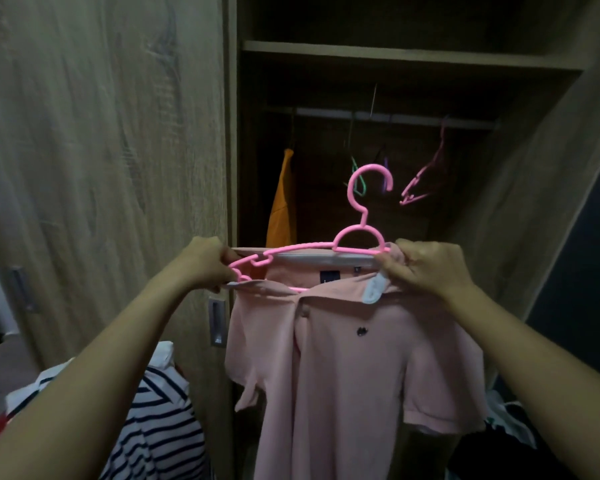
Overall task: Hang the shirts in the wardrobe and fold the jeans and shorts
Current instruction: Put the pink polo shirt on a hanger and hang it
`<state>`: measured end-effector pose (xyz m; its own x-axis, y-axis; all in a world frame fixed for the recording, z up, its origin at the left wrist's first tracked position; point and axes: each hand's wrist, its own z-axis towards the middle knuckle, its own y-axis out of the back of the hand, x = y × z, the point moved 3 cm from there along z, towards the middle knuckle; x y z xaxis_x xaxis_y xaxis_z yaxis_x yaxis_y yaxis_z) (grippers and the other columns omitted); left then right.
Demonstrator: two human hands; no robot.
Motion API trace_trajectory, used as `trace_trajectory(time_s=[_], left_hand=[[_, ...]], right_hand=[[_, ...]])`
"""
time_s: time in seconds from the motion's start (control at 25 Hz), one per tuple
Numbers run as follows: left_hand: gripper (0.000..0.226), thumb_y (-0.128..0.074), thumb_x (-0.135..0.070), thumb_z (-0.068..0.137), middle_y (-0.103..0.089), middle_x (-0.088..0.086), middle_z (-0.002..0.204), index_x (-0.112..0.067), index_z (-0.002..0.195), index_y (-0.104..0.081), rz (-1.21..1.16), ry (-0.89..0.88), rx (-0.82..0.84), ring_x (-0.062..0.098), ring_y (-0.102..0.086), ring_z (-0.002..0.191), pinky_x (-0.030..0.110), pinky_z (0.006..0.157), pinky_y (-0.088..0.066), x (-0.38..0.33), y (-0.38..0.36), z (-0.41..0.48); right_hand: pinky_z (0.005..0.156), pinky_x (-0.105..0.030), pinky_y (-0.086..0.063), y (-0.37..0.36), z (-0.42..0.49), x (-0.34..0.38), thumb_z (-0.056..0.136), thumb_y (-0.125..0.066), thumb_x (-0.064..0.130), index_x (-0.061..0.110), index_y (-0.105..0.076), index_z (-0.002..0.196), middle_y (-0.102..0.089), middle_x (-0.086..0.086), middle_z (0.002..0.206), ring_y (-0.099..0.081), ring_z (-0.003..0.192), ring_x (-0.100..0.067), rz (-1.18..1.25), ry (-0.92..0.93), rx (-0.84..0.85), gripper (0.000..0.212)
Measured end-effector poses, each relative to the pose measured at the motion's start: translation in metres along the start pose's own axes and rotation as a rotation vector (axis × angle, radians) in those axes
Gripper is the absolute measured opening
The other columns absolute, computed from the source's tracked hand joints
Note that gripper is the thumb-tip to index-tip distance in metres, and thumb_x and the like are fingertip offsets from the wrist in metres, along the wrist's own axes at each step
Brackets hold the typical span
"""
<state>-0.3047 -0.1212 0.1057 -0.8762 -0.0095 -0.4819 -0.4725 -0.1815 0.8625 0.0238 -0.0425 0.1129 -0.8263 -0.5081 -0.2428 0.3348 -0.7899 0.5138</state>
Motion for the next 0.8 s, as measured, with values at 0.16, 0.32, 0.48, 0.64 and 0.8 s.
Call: trace_trajectory(time_s=[0.16, 0.32, 0.48, 0.64, 0.8], left_hand=[[0.023, -0.068, -0.015, 0.085, -0.065, -0.007, 0.070, -0.038, 0.090, -0.067, 0.002, -0.034, 0.135, 0.007, -0.066, 0.060, 0.013, 0.051, -0.051, -0.005, 0.008, -0.011], [0.020, -0.067, -0.017, 0.085, -0.063, -0.003, 0.070, -0.030, 0.099, -0.072, 0.111, 0.036, 0.063, 0.011, -0.061, 0.059, 0.017, 0.050, -0.051, 0.003, 0.009, -0.011], [0.026, -0.069, -0.023, 0.075, -0.062, 0.011, 0.077, -0.011, 0.098, -0.072, 0.362, 0.190, -0.306, 0.029, -0.060, 0.070, 0.032, 0.060, -0.045, 0.001, 0.004, -0.009], [0.031, -0.067, -0.023, 0.078, -0.065, 0.022, 0.100, -0.001, 0.100, -0.066, 0.370, 0.201, -0.434, 0.042, -0.062, 0.093, 0.037, 0.068, -0.047, -0.005, -0.006, -0.011], [0.025, -0.066, -0.023, 0.076, -0.065, 0.022, 0.093, -0.008, 0.096, -0.071, 0.313, 0.201, -0.468, 0.044, -0.061, 0.089, 0.037, 0.069, -0.048, 0.005, 0.006, -0.012]], right_hand=[[0.040, -0.018, -0.018, 0.011, 0.012, -0.010, 0.088, -0.017, 0.071, 0.016, -0.050, 0.052, -0.055, -0.004, 0.044, -0.054, 0.038, -0.024, -0.008, 0.040, -0.007, 0.073], [0.039, -0.019, -0.023, 0.011, 0.021, 0.003, 0.089, -0.019, 0.069, 0.017, -0.053, 0.053, -0.056, -0.002, 0.044, -0.053, 0.038, -0.022, -0.003, 0.062, -0.004, 0.072], [0.042, -0.017, -0.019, 0.008, 0.030, 0.026, 0.083, -0.027, 0.068, 0.019, -0.051, 0.059, -0.056, -0.002, 0.047, -0.055, 0.043, -0.026, 0.074, 0.023, 0.026, 0.060], [0.047, -0.027, -0.039, 0.003, 0.033, 0.045, 0.077, -0.020, 0.068, 0.018, -0.059, 0.081, -0.058, -0.001, 0.058, -0.057, 0.053, -0.024, 0.137, 0.015, 0.152, 0.064], [0.050, -0.027, -0.039, 0.003, 0.031, 0.037, 0.075, -0.018, 0.070, 0.019, -0.062, 0.084, -0.059, -0.001, 0.060, -0.058, 0.055, -0.025, 0.137, -0.016, 0.213, 0.069]])
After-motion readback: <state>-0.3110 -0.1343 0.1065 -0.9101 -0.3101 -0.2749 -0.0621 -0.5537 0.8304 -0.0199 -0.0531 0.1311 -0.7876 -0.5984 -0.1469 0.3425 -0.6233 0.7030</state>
